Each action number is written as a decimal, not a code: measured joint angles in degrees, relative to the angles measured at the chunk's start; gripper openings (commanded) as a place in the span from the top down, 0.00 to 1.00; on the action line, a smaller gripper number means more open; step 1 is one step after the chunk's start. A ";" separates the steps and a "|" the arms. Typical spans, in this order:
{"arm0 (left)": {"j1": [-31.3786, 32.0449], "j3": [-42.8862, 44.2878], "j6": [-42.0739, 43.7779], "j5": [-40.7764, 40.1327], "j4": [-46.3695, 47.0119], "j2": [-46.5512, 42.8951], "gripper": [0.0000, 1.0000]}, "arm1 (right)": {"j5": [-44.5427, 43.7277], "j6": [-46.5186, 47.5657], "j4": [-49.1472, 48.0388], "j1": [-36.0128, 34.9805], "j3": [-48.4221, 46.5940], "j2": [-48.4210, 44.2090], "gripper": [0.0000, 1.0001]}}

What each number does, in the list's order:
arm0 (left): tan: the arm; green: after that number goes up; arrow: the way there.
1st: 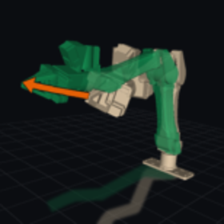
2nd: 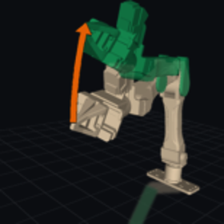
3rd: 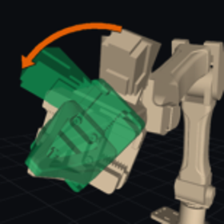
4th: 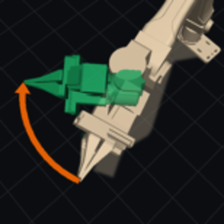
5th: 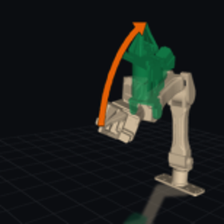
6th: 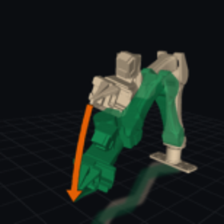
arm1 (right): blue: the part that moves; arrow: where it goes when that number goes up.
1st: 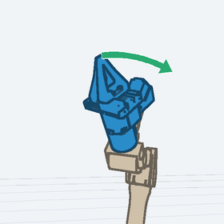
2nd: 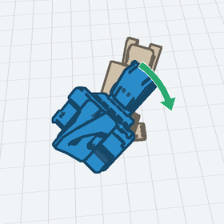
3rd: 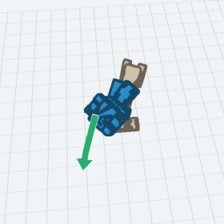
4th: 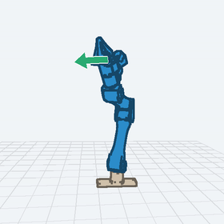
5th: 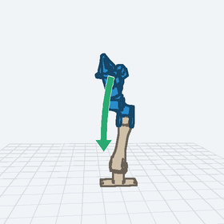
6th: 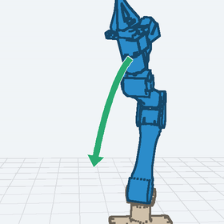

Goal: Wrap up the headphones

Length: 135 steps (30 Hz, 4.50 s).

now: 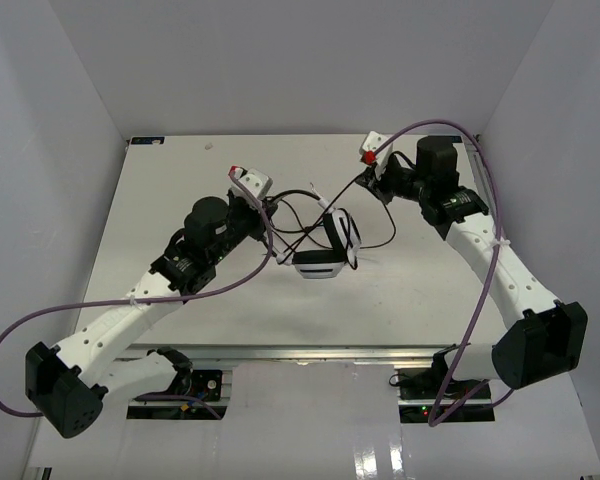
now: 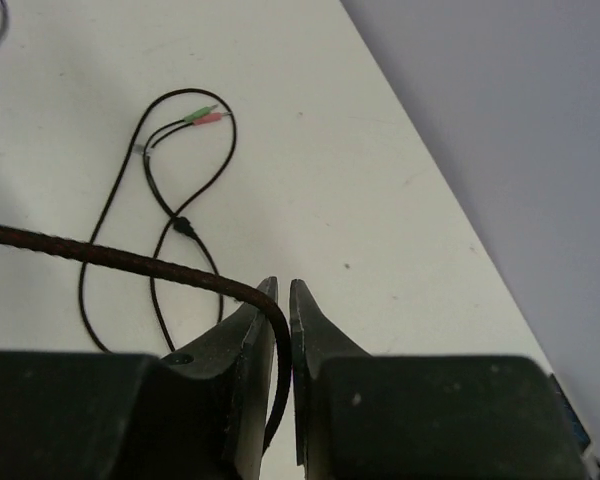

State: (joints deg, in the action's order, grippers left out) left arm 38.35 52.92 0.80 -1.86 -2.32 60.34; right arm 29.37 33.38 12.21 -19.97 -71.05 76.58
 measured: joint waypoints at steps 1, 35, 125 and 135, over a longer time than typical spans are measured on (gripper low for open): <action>0.00 0.69 -0.91 0.72 -0.43 -0.50 1.00 | 2.92 -1.16 -1.00 0.57 1.51 0.21 0.79; 0.09 38.65 -29.54 -20.04 8.88 13.74 1.00 | 38.83 -73.22 -82.86 -15.23 24.43 17.15 0.89; -17.32 35.85 -56.57 -23.87 -11.91 40.98 1.00 | -16.63 16.18 17.17 -26.55 5.24 -5.34 0.92; -10.99 32.23 -26.80 -28.36 -9.30 47.25 1.00 | -34.78 22.06 16.77 -26.94 -3.27 -5.94 0.92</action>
State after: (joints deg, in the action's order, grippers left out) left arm 27.36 85.15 -26.00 -30.22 -11.62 107.59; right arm -5.41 55.44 28.98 -46.91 -74.33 70.64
